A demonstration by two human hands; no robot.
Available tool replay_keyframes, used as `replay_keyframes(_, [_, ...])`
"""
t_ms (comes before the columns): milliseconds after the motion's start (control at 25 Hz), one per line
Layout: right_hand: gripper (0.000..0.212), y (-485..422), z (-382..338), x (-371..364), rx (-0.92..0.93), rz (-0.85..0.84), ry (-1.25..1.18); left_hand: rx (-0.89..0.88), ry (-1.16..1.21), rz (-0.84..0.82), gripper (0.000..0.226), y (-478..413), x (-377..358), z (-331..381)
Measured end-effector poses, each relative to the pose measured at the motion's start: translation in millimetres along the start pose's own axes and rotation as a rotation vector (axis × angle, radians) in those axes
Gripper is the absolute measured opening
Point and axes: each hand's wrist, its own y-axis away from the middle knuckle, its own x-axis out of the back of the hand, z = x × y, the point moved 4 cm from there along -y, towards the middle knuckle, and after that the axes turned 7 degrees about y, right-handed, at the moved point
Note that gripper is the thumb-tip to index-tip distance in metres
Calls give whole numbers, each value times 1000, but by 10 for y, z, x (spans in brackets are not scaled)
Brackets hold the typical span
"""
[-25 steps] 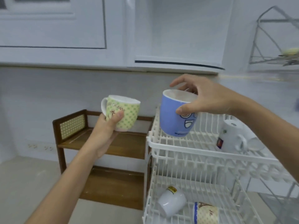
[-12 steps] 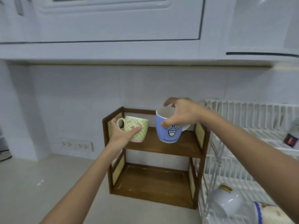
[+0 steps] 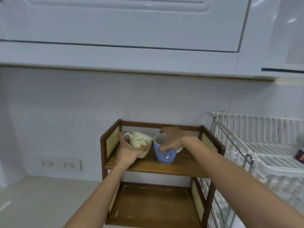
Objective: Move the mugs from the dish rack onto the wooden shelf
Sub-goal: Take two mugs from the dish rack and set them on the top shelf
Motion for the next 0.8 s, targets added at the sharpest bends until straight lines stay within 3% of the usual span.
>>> replay_keyframes(280, [84,-131,52,-55,82,-91,-154,3,-4,-41,114,-160,41,-160])
replay_keyframes(440, [81,-130,7,-83,90,-136,-78,-8,-74,-86,114,-114,147,-171])
replay_keyframes(680, [99,-116,-90,-110,-270,-16,136,-190,-407,-88,109,-110,160,-1])
replay_keyframes(800, [83,-111,-142,-122,-277,-6,156,-217,-599,-191,110,-227,98,143])
